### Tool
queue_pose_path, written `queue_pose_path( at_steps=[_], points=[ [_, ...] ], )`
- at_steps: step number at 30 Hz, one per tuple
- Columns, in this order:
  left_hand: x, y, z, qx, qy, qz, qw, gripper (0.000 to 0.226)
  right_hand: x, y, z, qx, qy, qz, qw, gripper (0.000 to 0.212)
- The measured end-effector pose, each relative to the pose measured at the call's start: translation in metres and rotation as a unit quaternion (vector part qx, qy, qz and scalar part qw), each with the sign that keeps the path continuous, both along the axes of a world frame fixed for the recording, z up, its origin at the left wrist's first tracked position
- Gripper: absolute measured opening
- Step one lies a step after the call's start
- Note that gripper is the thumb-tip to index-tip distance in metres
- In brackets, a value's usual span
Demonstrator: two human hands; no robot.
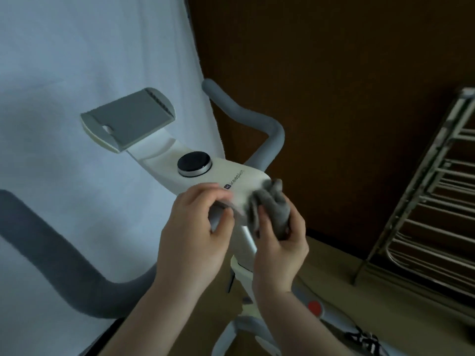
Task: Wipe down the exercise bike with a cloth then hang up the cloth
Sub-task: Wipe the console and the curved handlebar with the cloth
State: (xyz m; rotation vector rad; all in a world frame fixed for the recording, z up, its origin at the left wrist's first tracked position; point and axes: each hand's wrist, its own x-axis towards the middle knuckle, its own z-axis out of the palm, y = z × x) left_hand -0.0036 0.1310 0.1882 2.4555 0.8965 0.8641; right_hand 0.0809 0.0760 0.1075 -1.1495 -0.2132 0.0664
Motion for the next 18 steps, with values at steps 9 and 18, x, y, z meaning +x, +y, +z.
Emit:
queue_pose_path(
  at_steps=[9, 18],
  points=[
    [0.001, 0.000, -0.002, 0.052, 0.015, -0.052, 0.997, 0.037, 0.026, 0.013, 0.030, 0.057, 0.146, 0.070, 0.985, 0.030],
    [0.002, 0.003, -0.002, 0.023, -0.013, -0.046, 0.999, 0.035, 0.032, -0.009, 0.034, -0.205, -0.179, 0.033, 0.962, 0.033]
  ],
)
